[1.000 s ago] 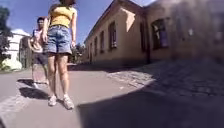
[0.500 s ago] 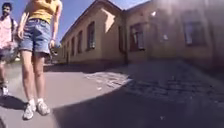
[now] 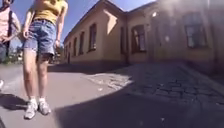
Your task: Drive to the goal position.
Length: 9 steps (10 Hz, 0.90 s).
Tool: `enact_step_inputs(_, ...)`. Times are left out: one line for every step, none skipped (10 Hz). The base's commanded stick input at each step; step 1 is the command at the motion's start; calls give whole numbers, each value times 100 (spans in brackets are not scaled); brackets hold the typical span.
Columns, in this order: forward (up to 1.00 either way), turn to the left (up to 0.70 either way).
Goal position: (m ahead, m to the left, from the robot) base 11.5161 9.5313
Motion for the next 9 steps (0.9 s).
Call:
enact_step_inputs(70,0)
enact_step_inputs(70,0)
enact_step_inputs(70,2)
enact_step_inputs(70,7)
enact_step_inputs(70,11)
enact_step_inputs(70,14)
enact_step_inputs(70,14)
enact_step_inputs(70,14)
enact_step_inputs(70,14)
